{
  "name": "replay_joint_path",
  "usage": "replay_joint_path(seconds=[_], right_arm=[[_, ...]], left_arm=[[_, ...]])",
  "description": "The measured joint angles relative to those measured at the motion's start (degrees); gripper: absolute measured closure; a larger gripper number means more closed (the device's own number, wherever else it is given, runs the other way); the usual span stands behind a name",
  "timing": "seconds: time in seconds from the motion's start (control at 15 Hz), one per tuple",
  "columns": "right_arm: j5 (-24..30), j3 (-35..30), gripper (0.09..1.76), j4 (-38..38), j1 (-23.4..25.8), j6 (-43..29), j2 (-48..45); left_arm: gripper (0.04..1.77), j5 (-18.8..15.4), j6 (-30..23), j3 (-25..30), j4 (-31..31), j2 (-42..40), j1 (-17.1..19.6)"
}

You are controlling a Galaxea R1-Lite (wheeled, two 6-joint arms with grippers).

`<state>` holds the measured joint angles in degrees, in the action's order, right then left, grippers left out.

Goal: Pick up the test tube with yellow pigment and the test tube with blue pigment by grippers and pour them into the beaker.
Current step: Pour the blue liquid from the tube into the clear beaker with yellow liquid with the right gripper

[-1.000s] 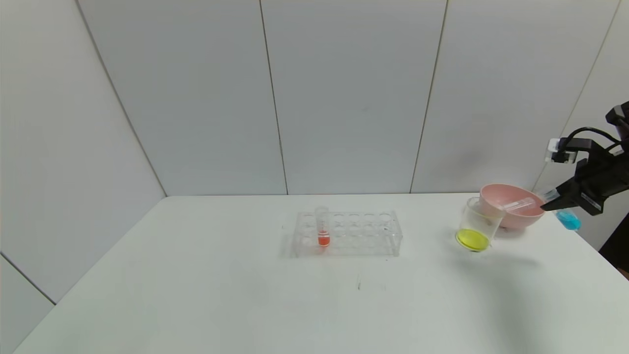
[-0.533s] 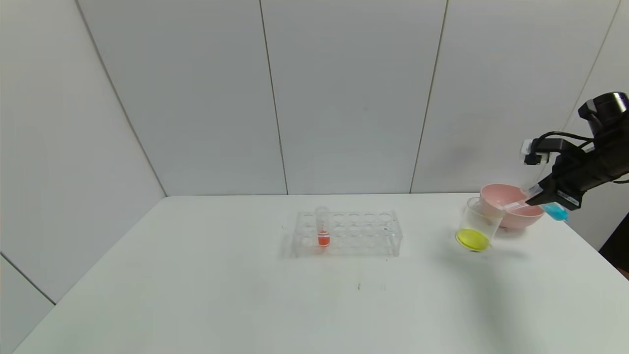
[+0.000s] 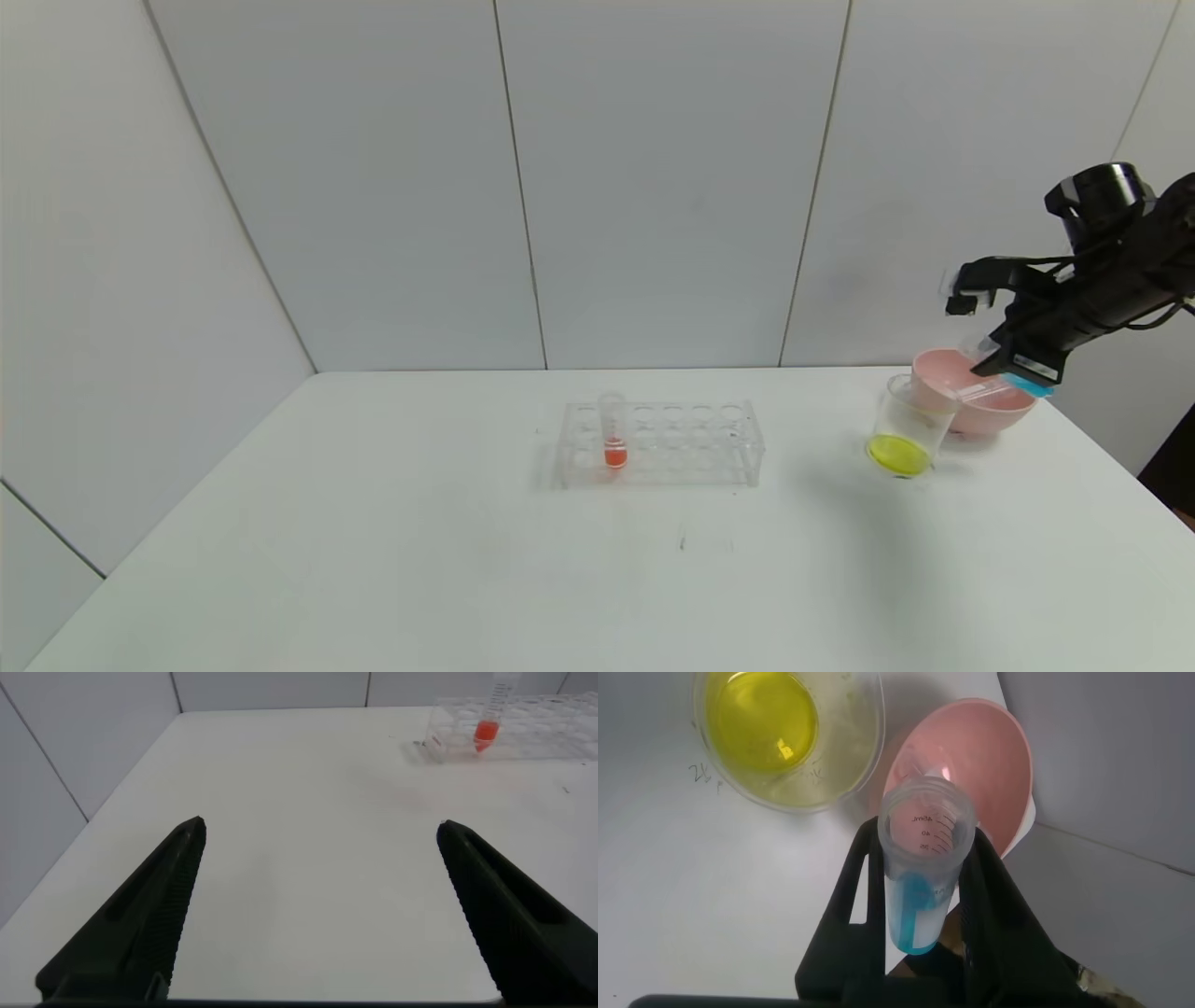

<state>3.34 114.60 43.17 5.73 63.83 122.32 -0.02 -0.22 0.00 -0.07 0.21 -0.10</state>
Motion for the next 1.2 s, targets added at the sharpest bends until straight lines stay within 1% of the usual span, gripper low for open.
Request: replay_joint_path(seconds=[0.47,0.87,1.2], right_arm=[[-8.9,0.0,1.33,-0.3,-3.8,-1.1,0.2],[-13.2,0.0,1.33,0.4,-5.8,-0.9,0.2],[-18.0,0.0,1.33,0.5,-7.1,-0.9,1.4]], left_arm=[[0.05,0.0,0.0,0.0,0.0,0.0,0.0],[0.05,0.0,0.0,0.0,0.0,0.0,0.0],[0.05,0.0,0.0,0.0,0.0,0.0,0.0]])
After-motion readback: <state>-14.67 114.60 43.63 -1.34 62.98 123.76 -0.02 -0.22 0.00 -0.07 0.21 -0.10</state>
